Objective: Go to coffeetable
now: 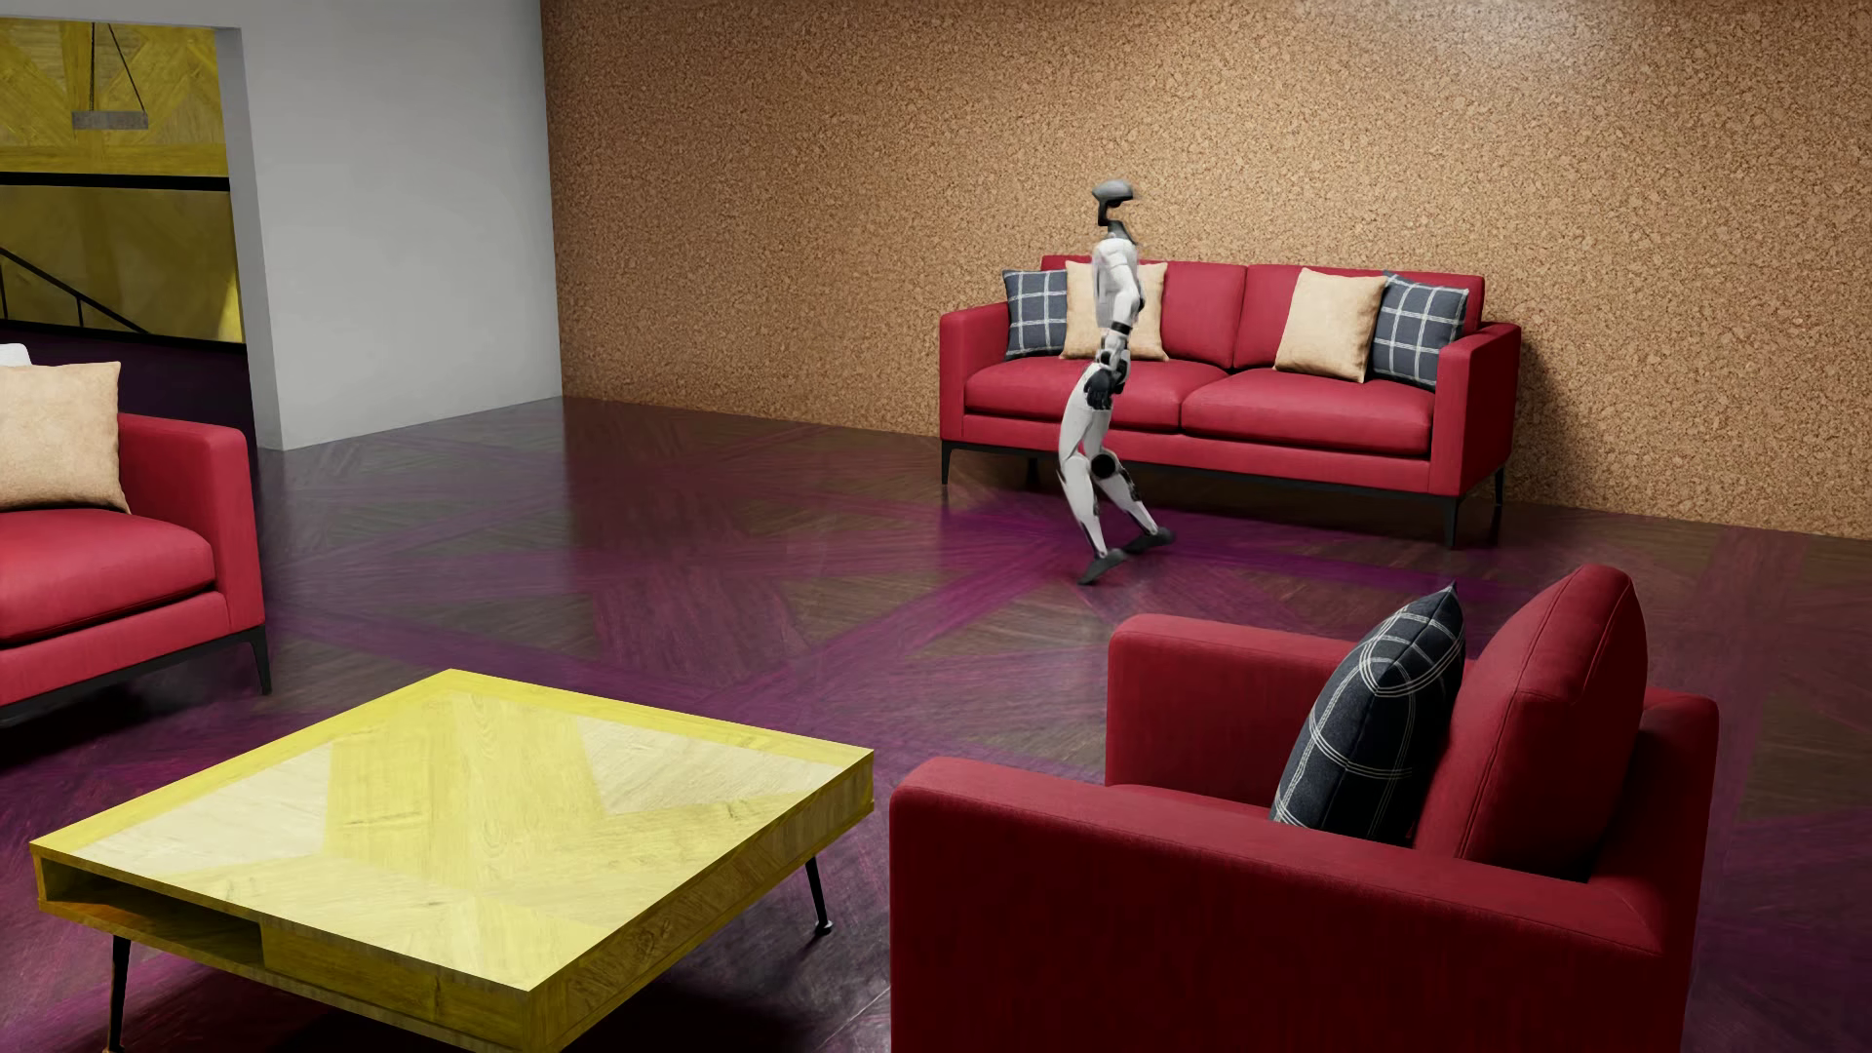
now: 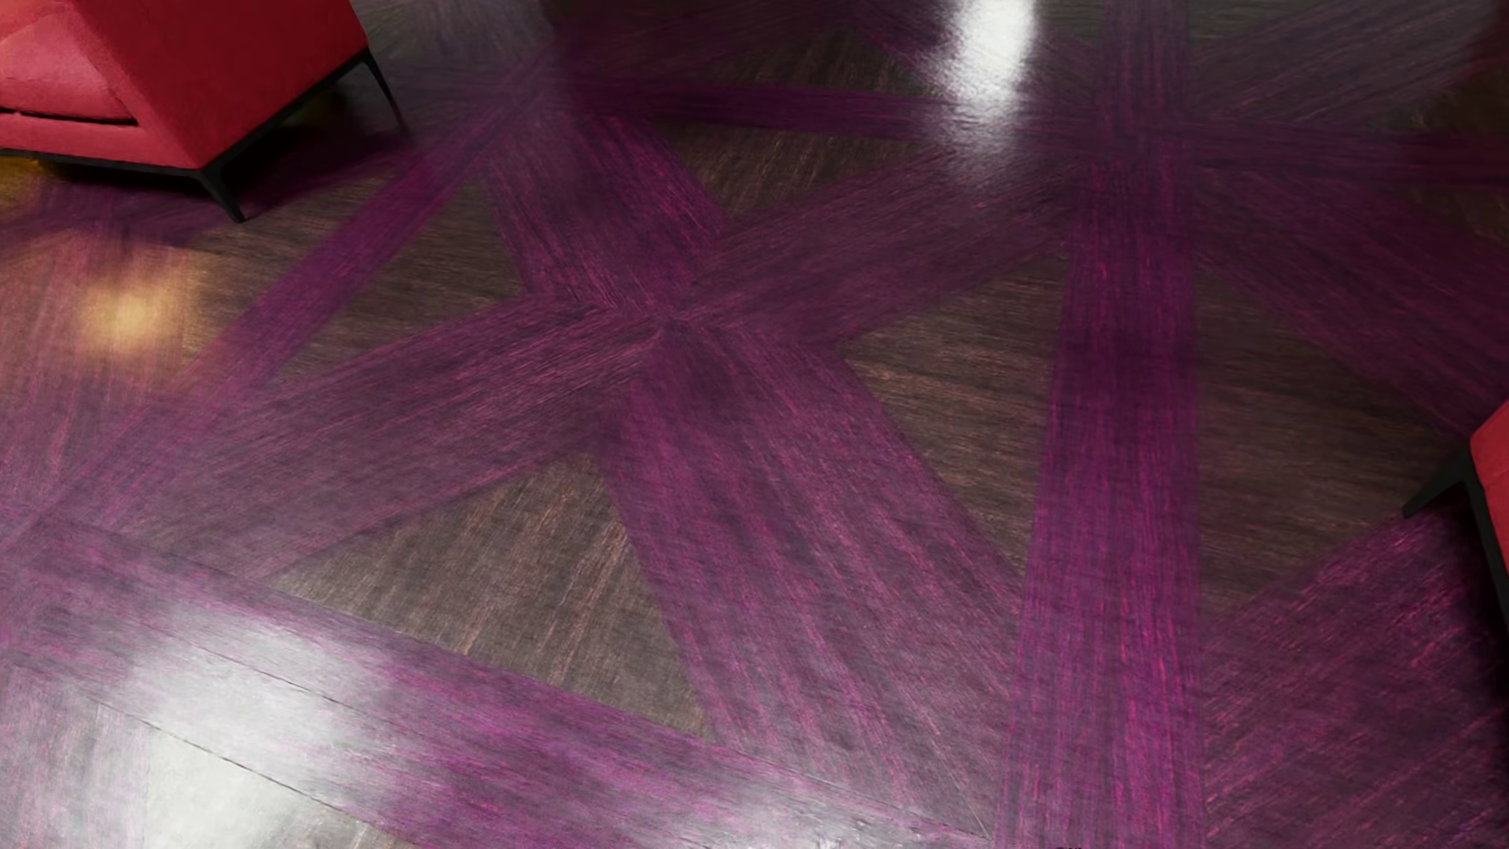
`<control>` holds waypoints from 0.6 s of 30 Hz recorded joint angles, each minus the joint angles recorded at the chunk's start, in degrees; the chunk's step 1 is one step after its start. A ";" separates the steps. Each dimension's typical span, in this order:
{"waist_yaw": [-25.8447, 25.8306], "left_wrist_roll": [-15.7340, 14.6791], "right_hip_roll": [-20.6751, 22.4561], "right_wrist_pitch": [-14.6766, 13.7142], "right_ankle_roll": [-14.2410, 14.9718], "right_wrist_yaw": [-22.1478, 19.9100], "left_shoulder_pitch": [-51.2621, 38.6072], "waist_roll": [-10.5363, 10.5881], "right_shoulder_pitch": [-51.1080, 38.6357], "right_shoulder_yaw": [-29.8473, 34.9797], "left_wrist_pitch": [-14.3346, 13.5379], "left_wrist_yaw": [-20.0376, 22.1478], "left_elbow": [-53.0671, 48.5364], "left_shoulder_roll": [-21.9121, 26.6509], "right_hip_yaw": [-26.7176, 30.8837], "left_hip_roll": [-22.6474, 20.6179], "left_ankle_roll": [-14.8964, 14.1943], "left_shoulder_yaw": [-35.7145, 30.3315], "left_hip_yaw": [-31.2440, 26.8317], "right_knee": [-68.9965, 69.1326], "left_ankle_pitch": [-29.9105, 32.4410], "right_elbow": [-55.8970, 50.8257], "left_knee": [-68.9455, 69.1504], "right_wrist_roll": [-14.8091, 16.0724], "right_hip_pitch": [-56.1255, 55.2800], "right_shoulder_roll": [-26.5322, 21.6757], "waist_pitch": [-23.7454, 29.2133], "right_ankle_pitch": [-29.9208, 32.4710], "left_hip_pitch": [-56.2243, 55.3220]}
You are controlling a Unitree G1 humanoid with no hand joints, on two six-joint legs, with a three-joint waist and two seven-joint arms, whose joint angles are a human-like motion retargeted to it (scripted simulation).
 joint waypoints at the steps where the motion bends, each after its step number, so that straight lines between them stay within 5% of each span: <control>1: 1.09 0.00 0.16 0.00 0.00 0.00 0.74 -0.12 -1.00 1.34 0.00 0.00 0.14 -0.07 0.00 -0.35 0.00 -0.02 0.00 -0.94 -0.04 -0.56 -0.38 0.00 0.02 0.14 0.48 -0.21 -0.57; 7: 1.57 0.00 -1.56 0.00 0.00 0.00 4.04 0.07 -3.87 4.47 0.00 0.00 2.36 -2.22 0.00 1.00 0.00 -7.57 0.00 1.05 -10.96 -12.36 -0.07 0.00 -0.83 -0.59 1.52 -1.87 -5.96; 13: 7.88 0.00 0.60 0.00 0.00 0.00 6.58 -0.79 0.86 4.62 0.00 0.00 2.93 -3.90 0.00 3.73 0.00 -6.72 0.00 -5.51 4.79 -12.90 9.96 0.00 12.73 1.43 0.31 2.60 -12.42; 16: 8.63 0.00 -4.63 0.00 0.00 0.00 4.56 -1.70 2.07 3.65 0.00 0.00 4.42 -4.08 0.00 -1.97 0.00 -7.54 0.00 5.63 -0.23 -6.17 15.57 0.00 10.65 2.52 0.52 7.75 -13.57; 18: 3.60 0.00 -2.45 0.00 0.00 0.00 2.20 -1.37 3.45 3.86 0.00 0.00 4.11 -3.10 0.00 -6.02 0.00 -5.24 0.00 19.34 -7.61 -0.42 14.13 0.00 5.07 3.33 1.42 5.74 -9.29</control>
